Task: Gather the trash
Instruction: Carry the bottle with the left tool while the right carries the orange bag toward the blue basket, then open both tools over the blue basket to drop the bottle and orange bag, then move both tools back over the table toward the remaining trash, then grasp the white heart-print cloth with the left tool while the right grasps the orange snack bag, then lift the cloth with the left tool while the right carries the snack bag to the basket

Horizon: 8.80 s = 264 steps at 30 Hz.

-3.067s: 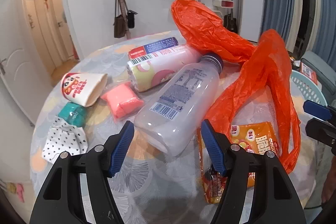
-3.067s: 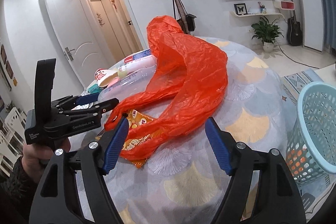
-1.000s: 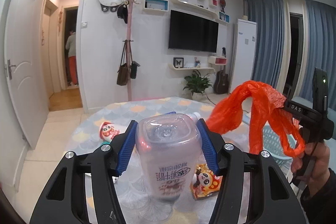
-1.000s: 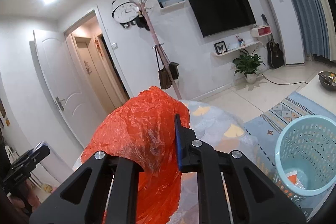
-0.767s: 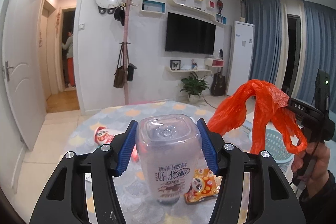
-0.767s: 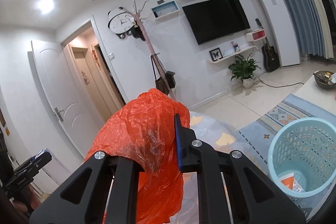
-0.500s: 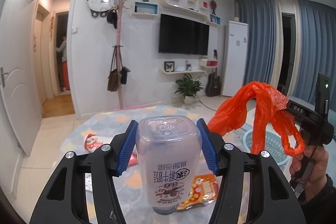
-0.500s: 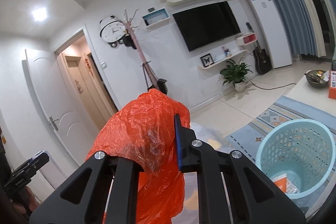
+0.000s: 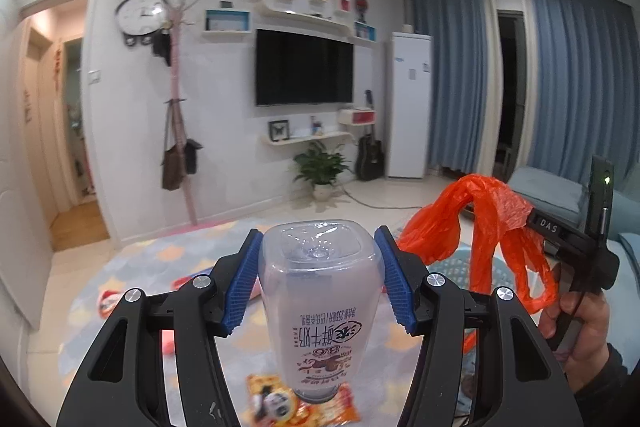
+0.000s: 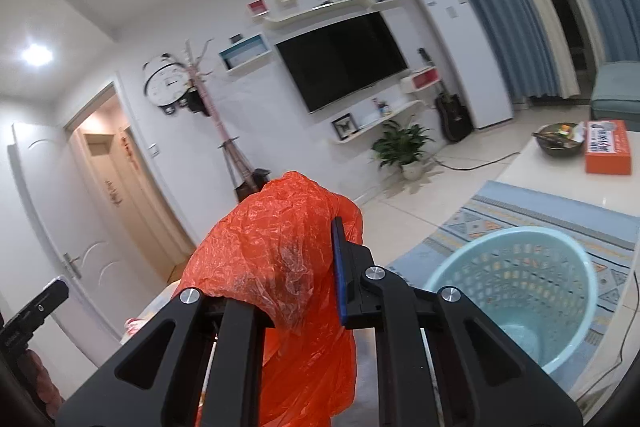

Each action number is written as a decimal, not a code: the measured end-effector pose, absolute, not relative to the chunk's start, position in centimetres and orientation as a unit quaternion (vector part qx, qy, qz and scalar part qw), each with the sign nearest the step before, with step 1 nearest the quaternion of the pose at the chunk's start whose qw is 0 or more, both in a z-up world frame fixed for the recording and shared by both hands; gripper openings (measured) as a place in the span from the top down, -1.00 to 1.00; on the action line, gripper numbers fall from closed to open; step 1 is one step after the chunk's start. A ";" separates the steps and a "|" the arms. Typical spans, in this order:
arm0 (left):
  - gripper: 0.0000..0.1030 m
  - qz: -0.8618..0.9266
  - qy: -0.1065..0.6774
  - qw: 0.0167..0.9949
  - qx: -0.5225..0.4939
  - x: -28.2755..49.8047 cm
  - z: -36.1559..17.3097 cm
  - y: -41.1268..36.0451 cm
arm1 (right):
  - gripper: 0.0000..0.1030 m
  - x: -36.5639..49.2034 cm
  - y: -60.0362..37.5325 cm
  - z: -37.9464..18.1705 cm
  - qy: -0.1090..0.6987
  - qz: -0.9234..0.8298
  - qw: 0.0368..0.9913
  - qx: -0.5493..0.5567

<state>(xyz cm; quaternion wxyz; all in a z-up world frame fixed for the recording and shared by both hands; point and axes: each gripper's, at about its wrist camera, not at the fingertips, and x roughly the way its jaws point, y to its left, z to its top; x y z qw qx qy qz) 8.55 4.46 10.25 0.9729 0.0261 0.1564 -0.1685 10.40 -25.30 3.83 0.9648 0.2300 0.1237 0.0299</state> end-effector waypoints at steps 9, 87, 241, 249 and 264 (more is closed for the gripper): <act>-0.08 -0.241 0.164 0.956 0.042 12.0 9.9 -3.1 | 0.81 10.5 -31.7 1.4 0.133 -0.043 0.961 0.240; -0.30 -0.190 0.275 0.941 0.057 13.9 3.9 -7.6 | -0.85 13.3 -31.3 -4.2 0.283 -0.038 0.939 0.190; 0.95 -0.067 0.283 0.957 -0.024 9.2 6.6 16.2 | 0.93 9.7 -7.8 0.5 0.222 0.232 0.945 0.065; 0.95 -0.112 0.278 0.954 0.003 11.4 7.2 10.6 | 0.93 10.5 -14.2 0.1 0.205 0.178 0.957 0.103; 0.95 -0.233 0.271 0.933 0.042 16.7 6.2 -4.4 | 0.93 10.7 -26.5 -2.7 0.198 0.038 0.971 0.129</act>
